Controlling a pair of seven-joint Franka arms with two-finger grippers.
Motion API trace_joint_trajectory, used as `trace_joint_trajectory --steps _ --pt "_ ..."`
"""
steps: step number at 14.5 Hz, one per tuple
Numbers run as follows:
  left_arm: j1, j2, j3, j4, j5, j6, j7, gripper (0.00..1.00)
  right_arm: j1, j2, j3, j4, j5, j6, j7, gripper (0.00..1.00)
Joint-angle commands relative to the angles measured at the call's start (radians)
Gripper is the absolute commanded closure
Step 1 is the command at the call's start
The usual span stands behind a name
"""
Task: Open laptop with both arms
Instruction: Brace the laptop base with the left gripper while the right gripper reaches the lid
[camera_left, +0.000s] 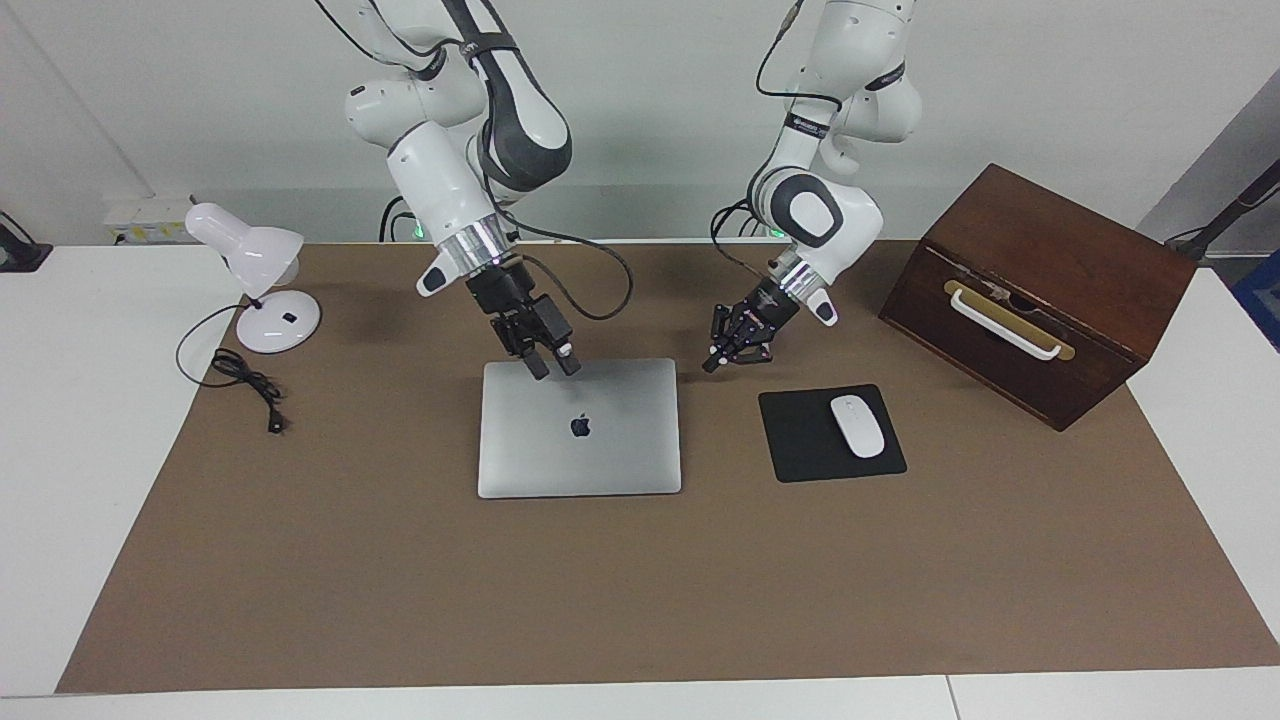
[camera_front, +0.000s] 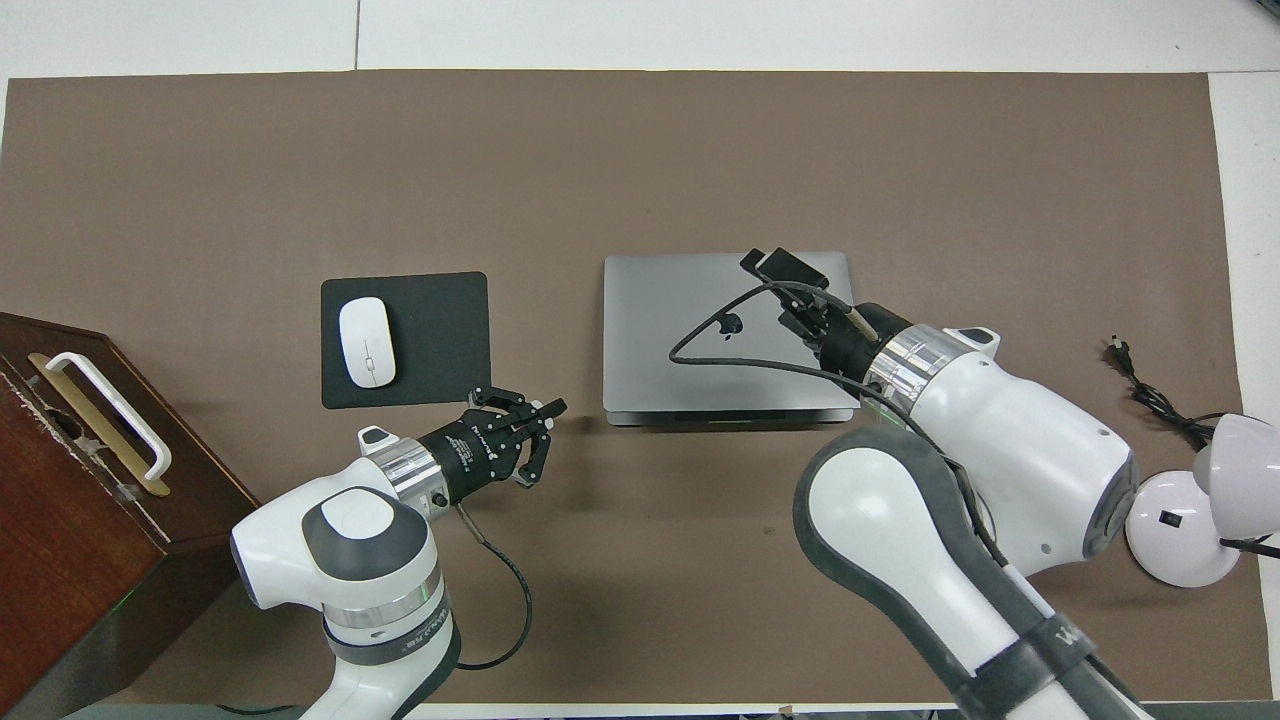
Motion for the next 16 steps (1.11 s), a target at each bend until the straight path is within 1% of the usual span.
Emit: trace_joint_trajectory --steps 1,2,3,4,6,7,10,14,16 --pt "-0.023 0.047 0.015 0.030 -0.058 -0.008 0.028 1.00 0.027 -0.021 -0.002 -0.031 0.104 0.044 0.037 0.00" --pt "-0.039 0.055 0.015 0.042 -0.071 -0.008 0.031 1.00 0.053 -0.022 -0.002 -0.039 0.135 0.078 0.043 0.00" --pt "-0.066 0.088 0.015 0.067 -0.075 -0.007 0.033 1.00 0.067 -0.028 -0.002 -0.055 0.161 0.092 0.046 0.00" --pt "-0.071 0.101 0.015 0.075 -0.084 -0.007 0.035 1.00 0.083 -0.039 -0.002 -0.069 0.187 0.096 0.050 0.00" --pt "-0.073 0.113 0.015 0.091 -0.095 -0.004 0.036 1.00 0.122 -0.047 -0.002 -0.083 0.248 0.148 0.047 0.00" --pt "-0.074 0.113 0.015 0.099 -0.095 -0.001 0.036 1.00 0.138 -0.053 -0.002 -0.097 0.282 0.155 0.047 0.00" --pt "-0.083 0.141 0.015 0.134 -0.110 0.009 0.036 1.00 0.139 -0.068 -0.002 -0.132 0.302 0.156 0.035 0.00" --pt "-0.091 0.159 0.015 0.153 -0.117 0.016 0.038 1.00 0.141 -0.053 -0.002 -0.152 0.305 0.156 -0.003 0.00" --pt "-0.097 0.161 0.015 0.153 -0.118 0.016 0.038 1.00 0.138 -0.050 -0.004 -0.158 0.356 0.153 -0.055 0.00"
